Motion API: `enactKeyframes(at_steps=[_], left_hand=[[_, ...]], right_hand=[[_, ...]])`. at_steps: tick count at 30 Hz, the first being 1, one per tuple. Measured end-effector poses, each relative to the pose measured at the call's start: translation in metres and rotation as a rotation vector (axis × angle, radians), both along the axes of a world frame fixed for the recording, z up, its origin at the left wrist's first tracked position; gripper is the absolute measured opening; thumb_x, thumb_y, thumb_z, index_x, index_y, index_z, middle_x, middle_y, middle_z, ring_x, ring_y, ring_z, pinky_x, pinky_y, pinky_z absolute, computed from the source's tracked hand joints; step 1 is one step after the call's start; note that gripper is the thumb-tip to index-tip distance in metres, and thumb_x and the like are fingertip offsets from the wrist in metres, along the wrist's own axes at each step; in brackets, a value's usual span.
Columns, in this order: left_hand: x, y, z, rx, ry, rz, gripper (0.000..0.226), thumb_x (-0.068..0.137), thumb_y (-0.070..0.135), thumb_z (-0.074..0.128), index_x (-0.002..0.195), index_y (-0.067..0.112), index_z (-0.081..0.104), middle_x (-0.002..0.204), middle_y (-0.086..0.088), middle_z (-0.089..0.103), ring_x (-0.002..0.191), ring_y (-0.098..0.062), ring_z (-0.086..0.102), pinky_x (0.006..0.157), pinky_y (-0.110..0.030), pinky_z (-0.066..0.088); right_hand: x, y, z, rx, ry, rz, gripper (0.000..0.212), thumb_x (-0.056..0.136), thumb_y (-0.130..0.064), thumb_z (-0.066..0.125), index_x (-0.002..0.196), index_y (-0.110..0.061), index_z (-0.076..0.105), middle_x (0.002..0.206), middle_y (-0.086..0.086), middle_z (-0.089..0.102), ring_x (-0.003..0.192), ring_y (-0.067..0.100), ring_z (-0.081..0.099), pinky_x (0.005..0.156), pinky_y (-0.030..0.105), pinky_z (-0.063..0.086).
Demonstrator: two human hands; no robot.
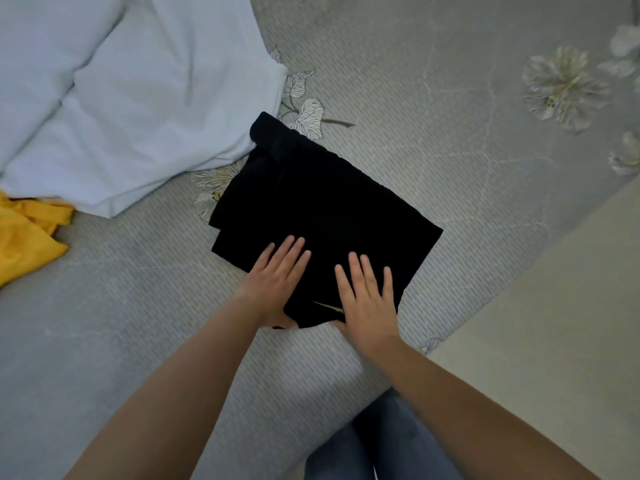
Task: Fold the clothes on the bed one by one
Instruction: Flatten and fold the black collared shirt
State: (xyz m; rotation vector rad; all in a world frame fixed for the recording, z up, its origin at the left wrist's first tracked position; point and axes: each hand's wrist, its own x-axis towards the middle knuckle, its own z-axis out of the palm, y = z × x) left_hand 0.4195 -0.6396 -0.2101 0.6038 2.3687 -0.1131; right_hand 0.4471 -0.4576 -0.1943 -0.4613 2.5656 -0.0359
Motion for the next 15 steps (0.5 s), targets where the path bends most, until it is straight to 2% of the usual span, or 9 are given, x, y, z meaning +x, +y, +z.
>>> enactKeyframes(at_steps=[3,5,7,8,9,11,13,14,15], left_hand=[[0.001,-0.003,0.001,0.02,0.054,-0.006,0.094,0.086,0.06,0.037,0.127,0.014,-0.033,0.15,-0.008,-0.028,0.126,-0.021,-0.038,0.103,-0.038,-0.025],[0.0,-0.001,0.003,0.029,0.077,0.01,0.081,0.093,0.051,0.032,0.129,0.013,-0.03,0.153,-0.008,-0.02,0.136,-0.022,-0.028,0.107,-0.037,-0.022],[-0.005,0.003,0.003,0.059,0.117,0.063,0.068,0.098,0.037,0.026,0.134,0.012,-0.026,0.155,-0.006,-0.014,0.142,-0.021,-0.016,0.112,-0.037,-0.015],[-0.009,0.005,0.003,0.083,0.138,0.082,0.063,0.1,0.029,0.024,0.139,0.011,-0.022,0.156,-0.005,-0.011,0.143,-0.019,-0.013,0.113,-0.037,-0.012],[-0.013,0.007,0.004,0.102,0.14,0.092,0.06,0.1,0.023,0.023,0.142,0.011,-0.017,0.156,-0.003,-0.007,0.143,-0.017,-0.009,0.114,-0.036,-0.011],[-0.021,0.009,0.008,0.1,0.124,0.1,0.059,0.098,0.017,0.025,0.146,0.01,-0.01,0.157,-0.002,-0.001,0.144,-0.014,-0.003,0.114,-0.033,-0.008],[-0.031,0.013,0.017,0.096,0.128,0.12,0.059,0.097,0.014,0.029,0.147,0.009,-0.002,0.156,-0.003,0.005,0.144,-0.013,0.003,0.115,-0.029,-0.004],[-0.037,0.016,0.025,0.107,0.156,0.122,0.058,0.096,0.012,0.03,0.147,0.007,0.003,0.156,-0.005,0.009,0.143,-0.013,0.008,0.115,-0.028,0.0],[-0.044,0.022,0.036,0.15,0.234,0.109,0.055,0.093,0.009,0.031,0.145,0.002,0.014,0.153,-0.01,0.019,0.142,-0.016,0.019,0.115,-0.029,0.009]], right_hand=[[-0.005,0.005,-0.002,0.036,0.005,0.046,0.085,0.092,-0.032,0.047,0.137,-0.017,-0.024,0.151,0.013,-0.021,0.14,0.032,-0.016,0.092,0.047,-0.034],[-0.013,0.005,0.002,0.011,0.023,0.074,0.08,0.089,-0.024,0.055,0.147,-0.01,0.001,0.154,0.019,0.0,0.143,0.033,0.0,0.1,0.047,-0.027],[-0.021,0.003,0.011,0.047,0.046,0.073,0.079,0.062,-0.024,0.082,0.13,-0.001,0.049,0.135,0.023,0.048,0.128,0.031,0.045,0.11,0.048,0.014],[-0.027,0.002,0.014,0.031,0.087,0.06,0.074,0.049,-0.021,0.088,0.115,0.0,0.062,0.119,0.02,0.061,0.114,0.029,0.058,0.103,0.045,0.033],[-0.03,0.002,0.018,-0.015,0.094,0.041,0.07,0.048,-0.014,0.088,0.111,0.002,0.064,0.115,0.02,0.064,0.11,0.029,0.061,0.1,0.045,0.038],[-0.037,0.006,0.024,-0.082,0.003,0.005,0.066,0.074,-0.003,0.069,0.133,0.005,0.041,0.139,0.025,0.041,0.132,0.03,0.04,0.113,0.038,0.009],[-0.045,0.013,0.029,-0.091,-0.001,0.002,0.065,0.088,-0.001,0.05,0.144,0.001,0.017,0.152,0.02,0.017,0.142,0.023,0.019,0.11,0.026,-0.011],[-0.048,0.018,0.036,-0.1,0.041,-0.012,0.067,0.085,0.002,0.053,0.143,0.003,0.019,0.15,0.023,0.02,0.14,0.025,0.023,0.112,0.027,-0.005],[-0.052,0.022,0.046,-0.124,0.107,-0.023,0.07,0.075,0.008,0.064,0.137,0.009,0.03,0.143,0.029,0.032,0.133,0.031,0.037,0.113,0.034,0.012]])
